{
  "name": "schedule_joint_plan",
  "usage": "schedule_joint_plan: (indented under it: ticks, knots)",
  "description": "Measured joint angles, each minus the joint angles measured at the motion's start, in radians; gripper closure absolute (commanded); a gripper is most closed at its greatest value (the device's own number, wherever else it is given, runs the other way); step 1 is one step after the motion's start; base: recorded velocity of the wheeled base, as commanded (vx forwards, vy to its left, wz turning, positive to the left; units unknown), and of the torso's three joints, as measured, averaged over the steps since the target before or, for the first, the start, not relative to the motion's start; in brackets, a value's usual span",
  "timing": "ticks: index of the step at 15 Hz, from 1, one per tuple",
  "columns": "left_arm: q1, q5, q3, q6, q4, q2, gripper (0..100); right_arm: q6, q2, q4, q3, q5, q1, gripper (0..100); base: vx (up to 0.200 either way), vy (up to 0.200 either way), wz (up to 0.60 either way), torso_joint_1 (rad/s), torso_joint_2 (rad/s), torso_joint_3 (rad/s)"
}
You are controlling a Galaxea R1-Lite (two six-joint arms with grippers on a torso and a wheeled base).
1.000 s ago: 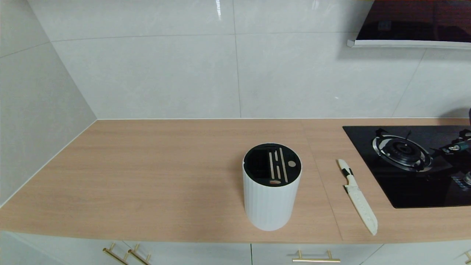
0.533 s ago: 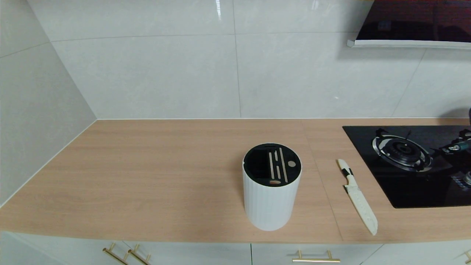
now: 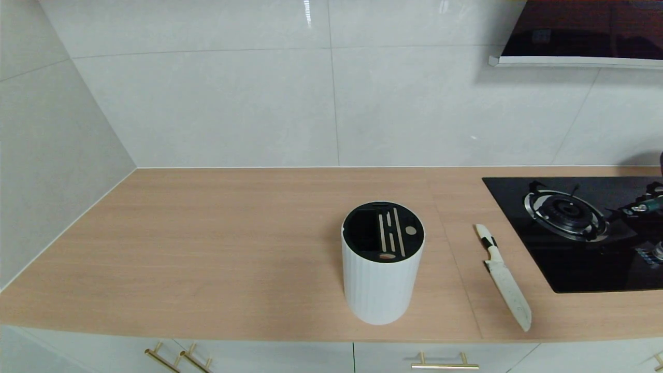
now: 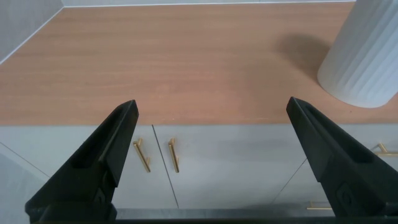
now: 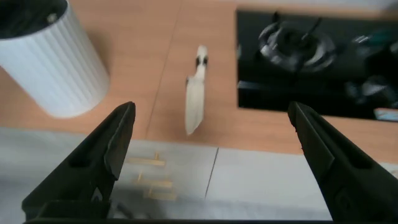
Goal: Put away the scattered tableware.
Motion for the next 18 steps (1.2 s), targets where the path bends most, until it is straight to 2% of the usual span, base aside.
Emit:
schedule_joint_plan:
  ticks: [5, 10, 18]
  knots:
    - [0.000, 0.000, 0.000, 0.000, 0.000, 0.000, 0, 0.021, 0.431, -0.251, -0.068, -0.004, 0.047, 0, 0.000, 0.000, 0.00, 0.000, 0.00, 0.000]
    - [0.000, 0.000, 0.000, 0.000, 0.000, 0.000, 0, 0.021, 0.863, -0.579, -0.109, -0.009, 0.074, 0, 0.000, 0.000, 0.00, 0.000, 0.00, 0.000]
    - [0.000, 0.000, 0.000, 0.000, 0.000, 0.000, 0, -0.003, 1.296, -0.879, -0.187, -0.042, 0.070, 0, 0.000, 0.000, 0.00, 0.000, 0.00, 0.000]
